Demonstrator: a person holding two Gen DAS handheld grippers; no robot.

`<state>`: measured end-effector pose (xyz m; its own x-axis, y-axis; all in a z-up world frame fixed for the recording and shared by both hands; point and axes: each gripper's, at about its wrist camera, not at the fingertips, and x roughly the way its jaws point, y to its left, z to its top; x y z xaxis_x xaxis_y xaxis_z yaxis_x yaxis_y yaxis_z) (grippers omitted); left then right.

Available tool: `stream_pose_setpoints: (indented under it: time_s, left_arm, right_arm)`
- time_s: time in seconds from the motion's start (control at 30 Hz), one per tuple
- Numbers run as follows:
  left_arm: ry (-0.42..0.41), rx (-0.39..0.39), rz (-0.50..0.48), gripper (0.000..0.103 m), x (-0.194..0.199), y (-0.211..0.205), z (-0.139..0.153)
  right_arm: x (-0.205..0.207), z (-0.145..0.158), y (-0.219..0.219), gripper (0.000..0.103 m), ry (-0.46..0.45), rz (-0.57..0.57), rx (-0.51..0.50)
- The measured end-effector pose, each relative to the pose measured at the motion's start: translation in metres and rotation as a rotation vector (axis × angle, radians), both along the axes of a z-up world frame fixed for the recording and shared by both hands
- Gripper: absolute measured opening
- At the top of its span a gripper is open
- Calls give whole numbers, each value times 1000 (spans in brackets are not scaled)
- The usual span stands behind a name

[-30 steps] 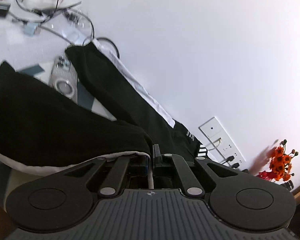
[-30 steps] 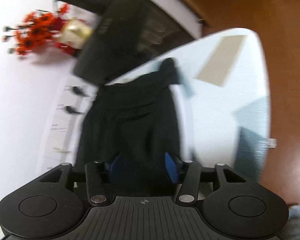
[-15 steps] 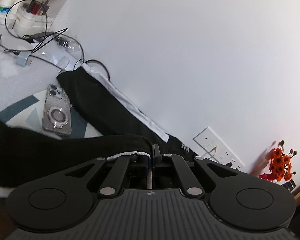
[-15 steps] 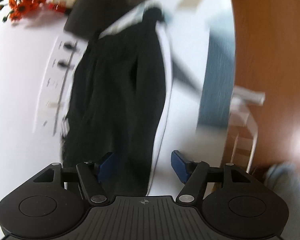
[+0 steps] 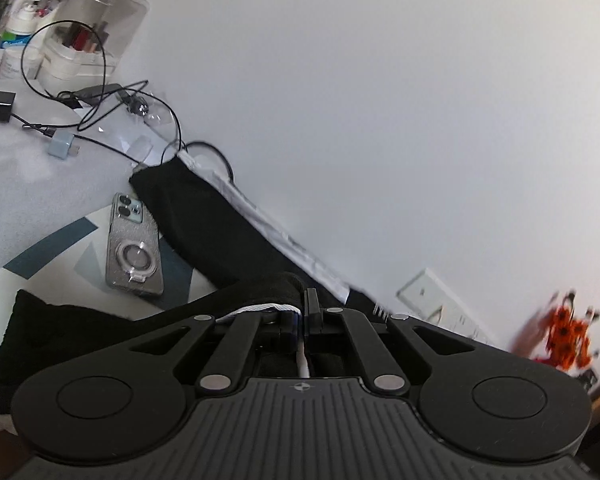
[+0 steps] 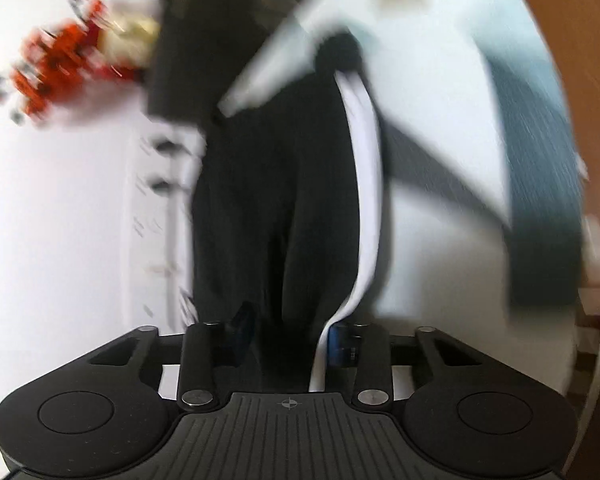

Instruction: Fold clothes

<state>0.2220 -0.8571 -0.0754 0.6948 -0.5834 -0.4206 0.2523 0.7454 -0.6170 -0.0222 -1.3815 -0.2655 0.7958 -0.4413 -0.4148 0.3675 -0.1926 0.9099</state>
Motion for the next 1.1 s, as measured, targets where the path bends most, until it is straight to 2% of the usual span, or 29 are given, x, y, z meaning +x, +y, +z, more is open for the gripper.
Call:
stream_pose_setpoints:
  time_s: [0.1,0.2,0.33,0.43,0.5,0.63,0.7,0.8,0.87,1.0,1.1]
  left_arm:
    - [23,77,-60,2,-6,-7,-12]
    - [29,73,-141,3,-18,-11,-17]
    - [15,79,-243,3,-30,-21,-22]
    - [6,80,-310,3,-38,-28,-25]
    - [-41,55,-348,3,-44,-26,-16]
    - [-153,8,-414,3,-56,-21,6]
    - [-201,-16,-414,3,-55,-19,17]
    - [-211,-55,-387,3,-37,-16,27]
    - [-180,-79,-341,3,-16,-18,29]
    - [-61,-145,-222,2,40,-39,32]
    - [-40,-160,-147,2,81,-71,34]
  right_arm:
    - [-6,16,-25,6,4,4,-52]
    - [-25,58,-27,5,40,-91,-180]
    - [-61,111,-15,5,134,-204,-389]
    - [-78,117,-26,5,171,-225,-375]
    - [-89,118,-25,5,170,-250,-346]
    - [-106,128,-12,5,156,-300,-392]
    - [-110,132,-9,5,161,-289,-417]
    - [-94,140,-17,5,192,-214,-392]
    - [-73,148,-20,5,217,-162,-403]
    - [-20,164,-28,5,231,-85,-437]
    - [22,178,-50,5,224,-50,-453]
